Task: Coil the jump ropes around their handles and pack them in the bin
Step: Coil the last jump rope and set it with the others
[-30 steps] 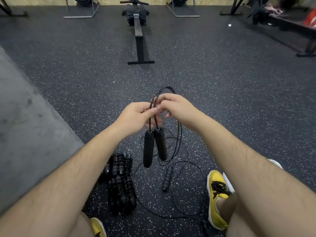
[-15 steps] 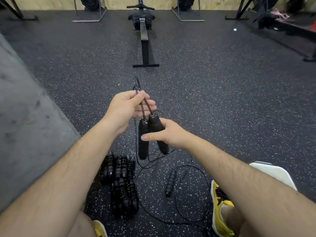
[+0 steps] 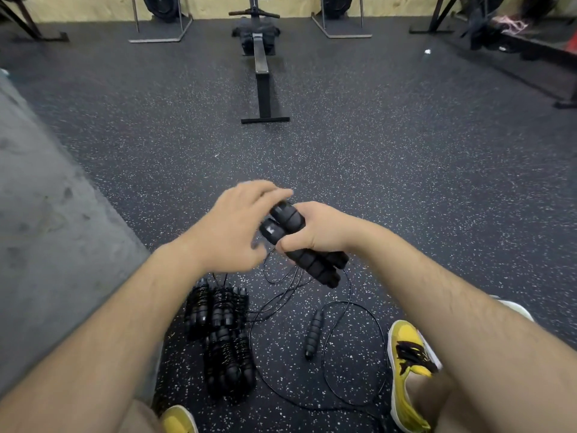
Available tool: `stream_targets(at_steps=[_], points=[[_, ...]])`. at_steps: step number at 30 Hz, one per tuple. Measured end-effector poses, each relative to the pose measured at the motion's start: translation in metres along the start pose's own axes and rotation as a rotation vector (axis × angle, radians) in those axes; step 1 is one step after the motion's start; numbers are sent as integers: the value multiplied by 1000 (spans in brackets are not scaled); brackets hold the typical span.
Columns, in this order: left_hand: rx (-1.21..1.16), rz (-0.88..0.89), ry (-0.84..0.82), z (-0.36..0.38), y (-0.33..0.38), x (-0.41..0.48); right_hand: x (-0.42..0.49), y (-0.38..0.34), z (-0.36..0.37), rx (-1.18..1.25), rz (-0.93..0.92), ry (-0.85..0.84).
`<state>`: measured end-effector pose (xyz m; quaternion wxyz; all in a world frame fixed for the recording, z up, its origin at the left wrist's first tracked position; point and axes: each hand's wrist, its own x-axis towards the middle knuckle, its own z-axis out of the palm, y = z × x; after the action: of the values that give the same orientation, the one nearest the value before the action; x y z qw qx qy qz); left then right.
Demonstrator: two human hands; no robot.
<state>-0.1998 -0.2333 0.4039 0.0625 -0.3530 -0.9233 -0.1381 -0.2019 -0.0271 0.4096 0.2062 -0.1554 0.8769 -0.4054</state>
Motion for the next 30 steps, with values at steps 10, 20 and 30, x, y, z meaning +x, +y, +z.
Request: stream_targets(at_steps=[10, 20, 30], points=[[196, -243, 38, 10, -5, 9, -6, -2, -6, -558, -3, 238], [122, -257, 48, 13, -7, 2, -6, 5, 7, -490, -140, 341], [86, -345, 203, -8, -2, 8, -7, 9, 39, 513, 44, 656]])
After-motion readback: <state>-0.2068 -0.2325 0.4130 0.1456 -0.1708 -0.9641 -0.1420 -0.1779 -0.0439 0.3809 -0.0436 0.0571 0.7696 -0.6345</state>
